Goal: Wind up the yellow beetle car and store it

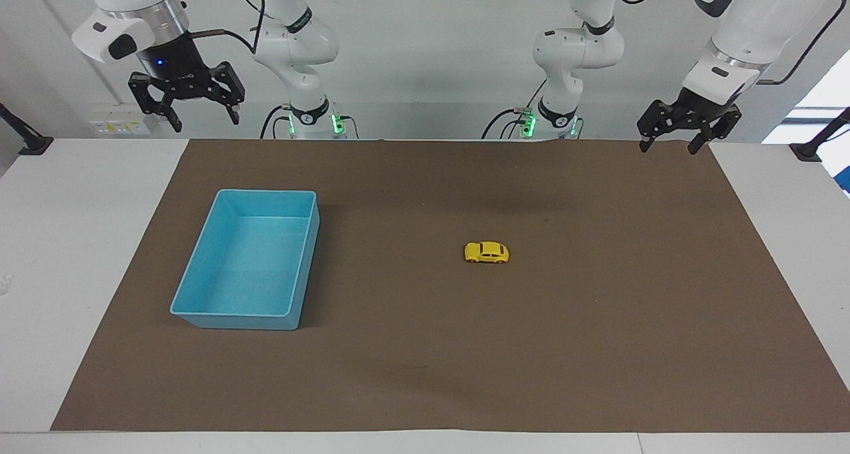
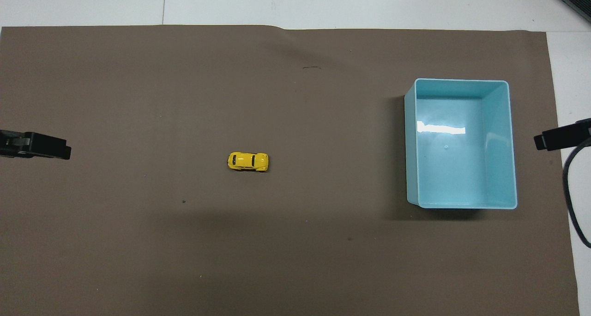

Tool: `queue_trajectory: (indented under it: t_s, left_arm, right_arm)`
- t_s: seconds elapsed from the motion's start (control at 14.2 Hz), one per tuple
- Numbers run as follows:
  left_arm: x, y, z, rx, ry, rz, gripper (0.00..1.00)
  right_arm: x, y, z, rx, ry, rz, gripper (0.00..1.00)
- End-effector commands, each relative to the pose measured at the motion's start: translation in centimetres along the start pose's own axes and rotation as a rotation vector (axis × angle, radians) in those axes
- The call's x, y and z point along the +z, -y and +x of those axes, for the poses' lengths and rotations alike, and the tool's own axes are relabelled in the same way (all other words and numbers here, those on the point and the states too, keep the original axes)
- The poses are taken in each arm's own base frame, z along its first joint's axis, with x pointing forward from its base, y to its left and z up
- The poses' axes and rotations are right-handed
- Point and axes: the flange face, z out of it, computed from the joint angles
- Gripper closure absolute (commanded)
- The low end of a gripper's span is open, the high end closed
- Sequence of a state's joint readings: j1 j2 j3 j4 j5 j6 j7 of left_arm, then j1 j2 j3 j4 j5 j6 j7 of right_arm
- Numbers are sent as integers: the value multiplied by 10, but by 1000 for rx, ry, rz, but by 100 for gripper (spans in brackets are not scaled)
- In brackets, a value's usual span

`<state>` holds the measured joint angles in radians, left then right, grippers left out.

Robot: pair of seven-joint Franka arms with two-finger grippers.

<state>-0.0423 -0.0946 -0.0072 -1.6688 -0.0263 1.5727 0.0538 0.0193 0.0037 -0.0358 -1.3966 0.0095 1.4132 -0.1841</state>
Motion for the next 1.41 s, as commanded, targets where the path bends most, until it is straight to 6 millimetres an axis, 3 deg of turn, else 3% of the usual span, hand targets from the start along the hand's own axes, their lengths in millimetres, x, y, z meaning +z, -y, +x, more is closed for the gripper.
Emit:
queue_trajectory:
  t_s: [0.0,1.34]
  left_arm:
    - [-3,3,-3,9,-6,-1,0]
    - [2,3,-1,-7,-3,-1,0]
  right_arm:
    - [-1,0,-4,59,-8,5,0]
    - [-1,-1,-4,55,-9,3,0]
